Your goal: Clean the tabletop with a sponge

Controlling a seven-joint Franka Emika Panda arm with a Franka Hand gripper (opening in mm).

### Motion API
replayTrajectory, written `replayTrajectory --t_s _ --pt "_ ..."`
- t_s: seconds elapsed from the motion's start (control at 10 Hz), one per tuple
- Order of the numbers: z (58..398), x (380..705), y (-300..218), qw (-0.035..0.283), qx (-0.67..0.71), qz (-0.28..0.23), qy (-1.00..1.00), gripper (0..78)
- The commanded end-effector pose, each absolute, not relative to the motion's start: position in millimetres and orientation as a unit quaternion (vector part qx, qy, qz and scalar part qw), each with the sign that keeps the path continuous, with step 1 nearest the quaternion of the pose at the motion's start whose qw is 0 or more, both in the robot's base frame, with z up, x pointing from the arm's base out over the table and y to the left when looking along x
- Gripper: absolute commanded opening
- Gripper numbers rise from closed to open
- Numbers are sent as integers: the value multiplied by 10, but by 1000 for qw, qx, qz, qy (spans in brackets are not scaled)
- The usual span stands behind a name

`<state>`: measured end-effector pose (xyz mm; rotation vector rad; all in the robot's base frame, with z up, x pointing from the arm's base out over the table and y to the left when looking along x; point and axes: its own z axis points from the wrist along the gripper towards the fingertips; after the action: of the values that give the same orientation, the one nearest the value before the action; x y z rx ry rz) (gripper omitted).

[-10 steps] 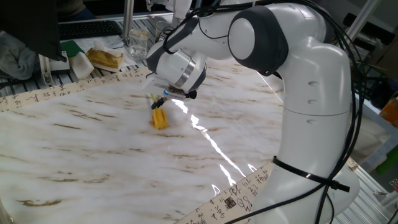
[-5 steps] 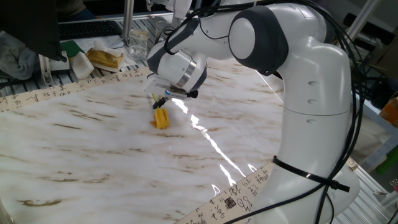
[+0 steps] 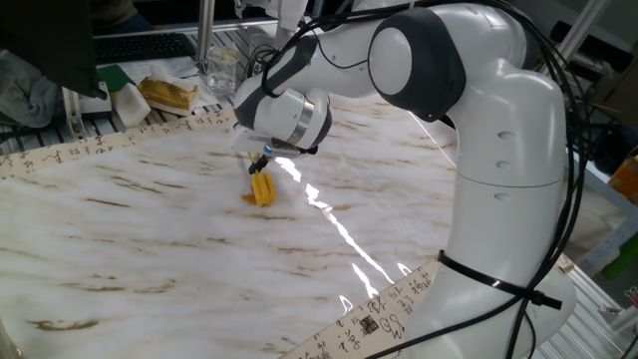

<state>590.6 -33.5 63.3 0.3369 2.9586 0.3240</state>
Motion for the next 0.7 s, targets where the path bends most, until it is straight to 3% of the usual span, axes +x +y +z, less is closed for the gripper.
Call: replayTrajectory --t_s 0.1,0.7 --pt "661 5906 -324 69 116 73 988 20" --pt "684 5887 -297 66 107 11 992 20"
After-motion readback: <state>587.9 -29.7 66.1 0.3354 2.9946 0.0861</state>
